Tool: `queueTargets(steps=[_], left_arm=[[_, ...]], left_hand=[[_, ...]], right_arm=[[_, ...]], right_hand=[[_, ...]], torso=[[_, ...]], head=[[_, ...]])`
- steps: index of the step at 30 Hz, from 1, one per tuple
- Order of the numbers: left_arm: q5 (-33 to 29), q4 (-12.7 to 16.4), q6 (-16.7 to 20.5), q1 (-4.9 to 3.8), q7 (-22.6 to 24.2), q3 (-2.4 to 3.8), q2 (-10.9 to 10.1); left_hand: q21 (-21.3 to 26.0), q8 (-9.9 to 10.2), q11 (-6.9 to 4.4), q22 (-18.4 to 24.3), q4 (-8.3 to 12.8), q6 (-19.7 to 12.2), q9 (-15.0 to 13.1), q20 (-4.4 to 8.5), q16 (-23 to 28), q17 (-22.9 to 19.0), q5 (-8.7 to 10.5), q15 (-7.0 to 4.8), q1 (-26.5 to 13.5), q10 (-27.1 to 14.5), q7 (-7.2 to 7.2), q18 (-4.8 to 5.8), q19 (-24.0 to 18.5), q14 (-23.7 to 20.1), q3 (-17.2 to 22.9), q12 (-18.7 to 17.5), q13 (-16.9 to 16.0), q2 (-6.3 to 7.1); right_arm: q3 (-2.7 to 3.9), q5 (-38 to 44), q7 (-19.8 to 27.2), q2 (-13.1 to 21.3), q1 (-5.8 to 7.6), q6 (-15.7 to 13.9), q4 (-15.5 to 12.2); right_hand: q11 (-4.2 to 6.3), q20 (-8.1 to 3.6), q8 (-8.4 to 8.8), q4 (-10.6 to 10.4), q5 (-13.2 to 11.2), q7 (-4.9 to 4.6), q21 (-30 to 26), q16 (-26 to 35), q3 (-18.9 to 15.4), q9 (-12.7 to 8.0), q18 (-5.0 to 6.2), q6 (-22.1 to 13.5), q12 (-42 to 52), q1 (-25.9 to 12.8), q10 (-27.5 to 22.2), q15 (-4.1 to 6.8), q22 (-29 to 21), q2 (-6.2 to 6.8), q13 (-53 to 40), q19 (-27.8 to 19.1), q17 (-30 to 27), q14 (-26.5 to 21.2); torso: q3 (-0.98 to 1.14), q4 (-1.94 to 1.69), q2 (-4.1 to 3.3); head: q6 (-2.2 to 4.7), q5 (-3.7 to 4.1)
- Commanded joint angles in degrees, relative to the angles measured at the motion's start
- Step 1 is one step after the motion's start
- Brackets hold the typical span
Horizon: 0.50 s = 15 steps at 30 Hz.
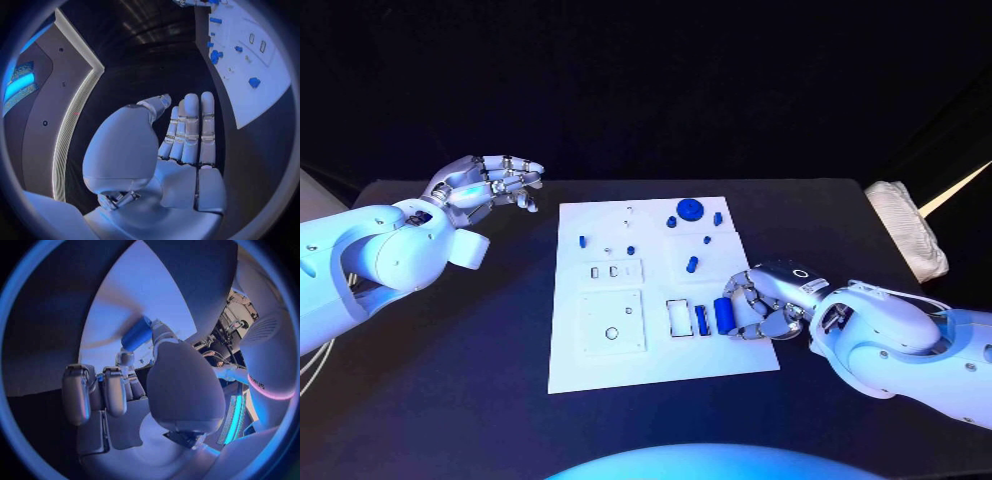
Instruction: Assemble the parts on the task board
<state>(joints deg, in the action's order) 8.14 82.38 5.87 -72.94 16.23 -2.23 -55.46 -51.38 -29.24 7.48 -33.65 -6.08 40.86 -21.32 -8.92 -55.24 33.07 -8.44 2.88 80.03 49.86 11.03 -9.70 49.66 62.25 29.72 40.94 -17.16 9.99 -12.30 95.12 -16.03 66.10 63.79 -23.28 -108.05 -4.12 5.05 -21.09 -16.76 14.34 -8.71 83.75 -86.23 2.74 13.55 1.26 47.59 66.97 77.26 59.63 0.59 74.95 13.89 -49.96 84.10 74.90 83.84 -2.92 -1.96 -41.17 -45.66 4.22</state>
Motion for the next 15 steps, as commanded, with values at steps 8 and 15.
queueTargets(steps=[8, 15], left_arm=[[0.12, 0.11, -0.79, 0.05, 0.24, 0.04, -0.03], [0.12, 0.11, -0.79, 0.06, 0.2, 0.03, -0.11]], left_hand=[[0.37, -0.2, 0.1, 0.07, 0.18, -0.36, 0.07, -0.09, -0.35, -0.05, 0.22, 0.47, -0.67, -0.3, 1.19, -0.77, 0.36, -0.11, 0.01, 0.33, 0.07, -0.05], [0.37, -0.2, 0.1, 0.07, 0.18, -0.36, 0.07, -0.09, -0.35, -0.05, 0.22, 0.47, -0.67, -0.3, 1.19, -0.77, 0.36, -0.11, 0.01, 0.33, 0.07, -0.05]], right_arm=[[-0.18, 1.22, -1.37, -0.28, -0.31, 3.71, -0.03], [-0.18, 1.65, -1.7, -0.32, -0.32, 2.29, -0.13]], right_hand=[[-0.33, 0.6, 0.11, -0.1, -0.04, -0.38, -0.36, 0.25, -3.92, -0.72, -0.02, -0.93, -0.4, 0.36, -1.19, -0.6, 13.37, -0.38, 0.68, 4.22, 6.52, 4.0], [-0.51, 0.72, 0.16, -0.15, -0.32, -0.59, -0.65, 0.39, -5.03, -0.96, 0.04, -1.55, -0.6, 0.28, -1.72, -0.74, 13.3, -0.24, 1.03, 4.14, 6.28, 3.91]], torso=[[-0.05, 0.07, -0.03], [-0.03, 0.03, -0.04]], head=[[-0.03, 0.04], [0.0, 0.15]])
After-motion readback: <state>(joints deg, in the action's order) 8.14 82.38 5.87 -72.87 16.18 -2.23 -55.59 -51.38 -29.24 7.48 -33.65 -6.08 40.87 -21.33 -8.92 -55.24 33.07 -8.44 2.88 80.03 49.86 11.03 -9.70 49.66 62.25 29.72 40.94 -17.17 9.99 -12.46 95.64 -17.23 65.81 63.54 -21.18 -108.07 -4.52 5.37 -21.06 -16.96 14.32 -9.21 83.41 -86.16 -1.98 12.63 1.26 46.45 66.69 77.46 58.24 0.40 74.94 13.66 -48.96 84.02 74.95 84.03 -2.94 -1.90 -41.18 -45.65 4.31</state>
